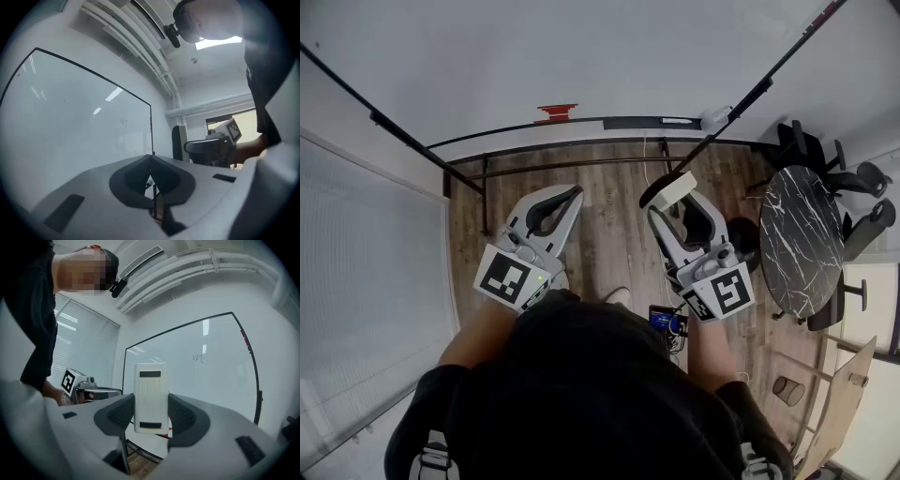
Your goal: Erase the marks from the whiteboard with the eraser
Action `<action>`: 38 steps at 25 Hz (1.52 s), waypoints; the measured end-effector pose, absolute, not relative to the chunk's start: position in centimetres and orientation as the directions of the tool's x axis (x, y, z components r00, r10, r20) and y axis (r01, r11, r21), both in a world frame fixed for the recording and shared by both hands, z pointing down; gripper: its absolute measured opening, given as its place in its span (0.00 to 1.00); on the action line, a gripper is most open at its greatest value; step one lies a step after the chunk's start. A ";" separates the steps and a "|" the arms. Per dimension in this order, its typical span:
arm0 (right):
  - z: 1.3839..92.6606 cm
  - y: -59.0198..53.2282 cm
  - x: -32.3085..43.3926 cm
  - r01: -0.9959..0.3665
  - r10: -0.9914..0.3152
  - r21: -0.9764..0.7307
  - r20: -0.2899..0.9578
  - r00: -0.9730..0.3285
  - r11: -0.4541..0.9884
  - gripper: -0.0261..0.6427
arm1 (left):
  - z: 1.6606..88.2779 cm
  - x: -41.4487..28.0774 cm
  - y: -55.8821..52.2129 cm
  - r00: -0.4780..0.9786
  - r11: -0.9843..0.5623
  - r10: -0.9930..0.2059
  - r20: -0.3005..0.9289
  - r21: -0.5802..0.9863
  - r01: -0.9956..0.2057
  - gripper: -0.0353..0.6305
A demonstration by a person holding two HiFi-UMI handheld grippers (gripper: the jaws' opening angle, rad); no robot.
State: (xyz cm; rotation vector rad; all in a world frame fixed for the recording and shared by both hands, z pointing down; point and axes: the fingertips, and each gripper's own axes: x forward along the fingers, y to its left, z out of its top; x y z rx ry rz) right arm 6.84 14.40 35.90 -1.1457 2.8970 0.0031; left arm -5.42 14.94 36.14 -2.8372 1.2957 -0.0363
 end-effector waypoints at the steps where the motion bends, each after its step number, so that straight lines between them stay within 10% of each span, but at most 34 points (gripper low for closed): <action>1: 36.0 14.5 7.0 -0.685 -0.685 -0.004 -0.023 -0.728 0.728 0.37 | 36.2 -5.2 15.0 0.654 -0.655 -0.756 0.014 -0.028 -0.755 0.06; 38: 38.3 10.7 12.2 -0.597 -0.598 0.032 0.037 -0.801 0.802 0.37 | 36.4 0.7 11.1 0.550 -0.551 -0.835 0.025 -0.029 -0.834 0.06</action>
